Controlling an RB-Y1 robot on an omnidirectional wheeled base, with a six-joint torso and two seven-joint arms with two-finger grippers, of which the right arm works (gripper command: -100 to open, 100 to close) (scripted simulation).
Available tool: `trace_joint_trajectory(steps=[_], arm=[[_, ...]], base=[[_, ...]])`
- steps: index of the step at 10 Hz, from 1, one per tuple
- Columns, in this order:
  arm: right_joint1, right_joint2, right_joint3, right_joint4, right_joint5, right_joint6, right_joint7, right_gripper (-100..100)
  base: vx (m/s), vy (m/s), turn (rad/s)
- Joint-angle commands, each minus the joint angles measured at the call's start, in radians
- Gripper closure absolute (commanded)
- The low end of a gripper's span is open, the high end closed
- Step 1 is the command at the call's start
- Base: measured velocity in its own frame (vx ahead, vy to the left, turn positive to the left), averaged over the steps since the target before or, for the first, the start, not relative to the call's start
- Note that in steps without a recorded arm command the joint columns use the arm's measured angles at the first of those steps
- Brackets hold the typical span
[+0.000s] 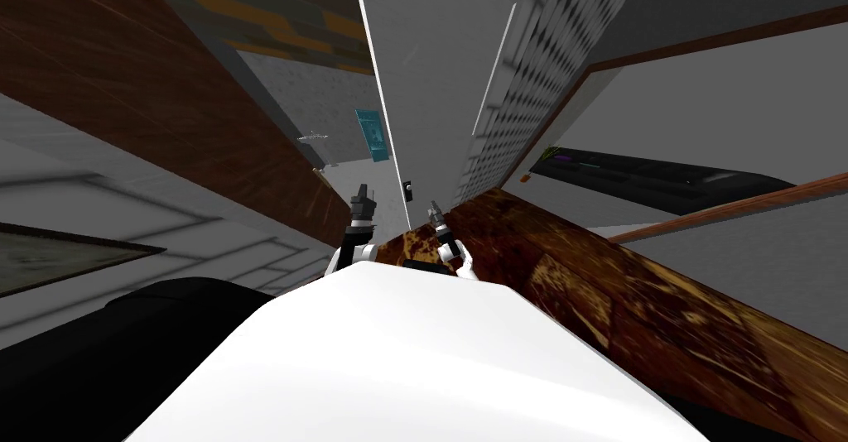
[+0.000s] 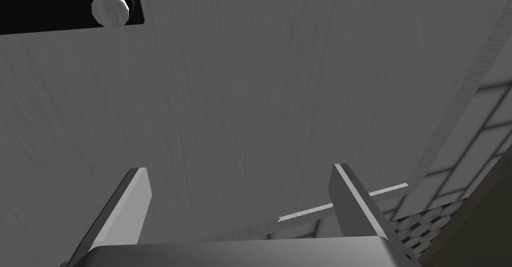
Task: Push the door open
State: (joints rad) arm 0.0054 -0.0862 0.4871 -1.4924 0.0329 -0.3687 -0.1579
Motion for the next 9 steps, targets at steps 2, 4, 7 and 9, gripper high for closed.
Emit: trace_joint_trajectory(steps=[2, 4, 7, 9], arm=[[-0.040, 0.001, 0.035, 0.055, -0.003, 0.008, -0.012, -100], [-0.068, 0.000, 0.063, 0.096, -0.005, 0.010, -0.020, -100], [-0.117, 0.000, 0.112, 0.170, -0.009, 0.013, -0.035, -100], [-0.140, 0.001, 0.135, 0.205, -0.011, 0.015, -0.042, -100]], base=[[0.094, 0.051, -0.072], [0.097, 0.037, -0.074], [0.106, 0.059, -0.085], [0.103, 0.053, -0.067]])
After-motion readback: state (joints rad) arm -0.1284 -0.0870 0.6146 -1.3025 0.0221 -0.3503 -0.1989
